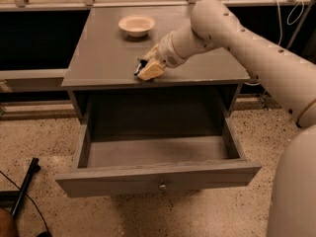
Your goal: Pick rxbar blueberry from top drawer and place on counter
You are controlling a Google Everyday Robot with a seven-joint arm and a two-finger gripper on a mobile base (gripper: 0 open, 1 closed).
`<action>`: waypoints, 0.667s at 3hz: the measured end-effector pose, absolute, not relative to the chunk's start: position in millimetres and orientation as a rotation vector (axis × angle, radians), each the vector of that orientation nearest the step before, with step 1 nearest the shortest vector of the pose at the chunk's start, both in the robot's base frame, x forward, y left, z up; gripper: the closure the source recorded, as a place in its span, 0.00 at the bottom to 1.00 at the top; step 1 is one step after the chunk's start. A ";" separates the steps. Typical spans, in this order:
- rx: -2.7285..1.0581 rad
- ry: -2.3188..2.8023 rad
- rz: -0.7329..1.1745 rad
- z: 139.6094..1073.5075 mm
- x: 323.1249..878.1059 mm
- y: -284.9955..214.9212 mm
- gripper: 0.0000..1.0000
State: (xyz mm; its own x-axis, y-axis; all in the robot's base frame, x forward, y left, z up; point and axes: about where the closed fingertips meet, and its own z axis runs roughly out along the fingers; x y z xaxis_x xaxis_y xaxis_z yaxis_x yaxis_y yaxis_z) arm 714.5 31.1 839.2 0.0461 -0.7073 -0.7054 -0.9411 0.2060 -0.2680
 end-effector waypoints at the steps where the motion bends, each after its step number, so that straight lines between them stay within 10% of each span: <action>1: -1.557 1.717 0.387 838.7 714.6 31.4 0.82; 2: -1.557 1.717 0.387 838.7 714.6 31.5 0.58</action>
Offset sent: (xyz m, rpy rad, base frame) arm 0.0001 0.0004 -0.0004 0.0003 0.0013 -0.0001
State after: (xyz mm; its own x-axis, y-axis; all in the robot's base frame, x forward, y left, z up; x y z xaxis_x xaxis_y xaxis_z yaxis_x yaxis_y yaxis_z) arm 714.6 31.5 838.7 0.0451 -0.7071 -0.7057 -0.9415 0.2061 -0.2666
